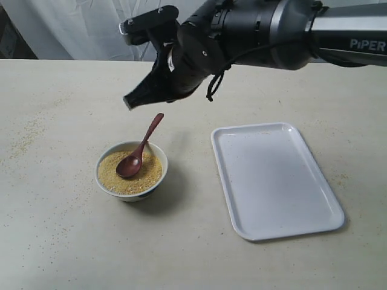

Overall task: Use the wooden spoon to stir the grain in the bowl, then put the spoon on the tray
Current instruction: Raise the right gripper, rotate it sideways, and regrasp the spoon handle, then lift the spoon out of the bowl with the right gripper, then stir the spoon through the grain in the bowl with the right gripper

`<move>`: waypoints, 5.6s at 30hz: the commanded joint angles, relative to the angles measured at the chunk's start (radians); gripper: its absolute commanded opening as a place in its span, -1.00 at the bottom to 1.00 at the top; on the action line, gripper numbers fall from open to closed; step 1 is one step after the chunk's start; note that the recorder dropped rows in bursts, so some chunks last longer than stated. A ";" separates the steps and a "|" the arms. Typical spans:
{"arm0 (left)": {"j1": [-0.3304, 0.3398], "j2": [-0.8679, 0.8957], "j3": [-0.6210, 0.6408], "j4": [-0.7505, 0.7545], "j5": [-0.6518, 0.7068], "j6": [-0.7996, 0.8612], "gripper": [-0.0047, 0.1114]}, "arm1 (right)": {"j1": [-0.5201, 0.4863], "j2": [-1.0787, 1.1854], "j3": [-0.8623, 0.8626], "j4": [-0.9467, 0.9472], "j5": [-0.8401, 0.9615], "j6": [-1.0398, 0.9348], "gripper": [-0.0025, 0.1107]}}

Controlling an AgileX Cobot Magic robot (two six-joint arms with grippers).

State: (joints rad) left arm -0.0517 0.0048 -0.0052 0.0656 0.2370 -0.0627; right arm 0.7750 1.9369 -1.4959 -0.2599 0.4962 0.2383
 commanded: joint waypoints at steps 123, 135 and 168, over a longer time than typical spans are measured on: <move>0.001 -0.005 0.005 0.003 -0.006 -0.003 -0.92 | 0.056 0.306 0.255 -0.069 -1.319 0.138 -0.97; 0.001 -0.005 0.005 0.003 -0.006 -0.003 -0.92 | 0.056 0.231 0.255 -0.015 -1.313 0.112 -0.97; 0.001 -0.005 0.005 0.003 -0.006 -0.003 -0.92 | 0.075 0.323 0.255 0.176 -1.200 0.011 -0.97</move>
State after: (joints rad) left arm -0.0517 0.0048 -0.0052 0.0675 0.2370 -0.0627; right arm 0.8427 2.2569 -1.2401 -0.0516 -0.7059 0.2110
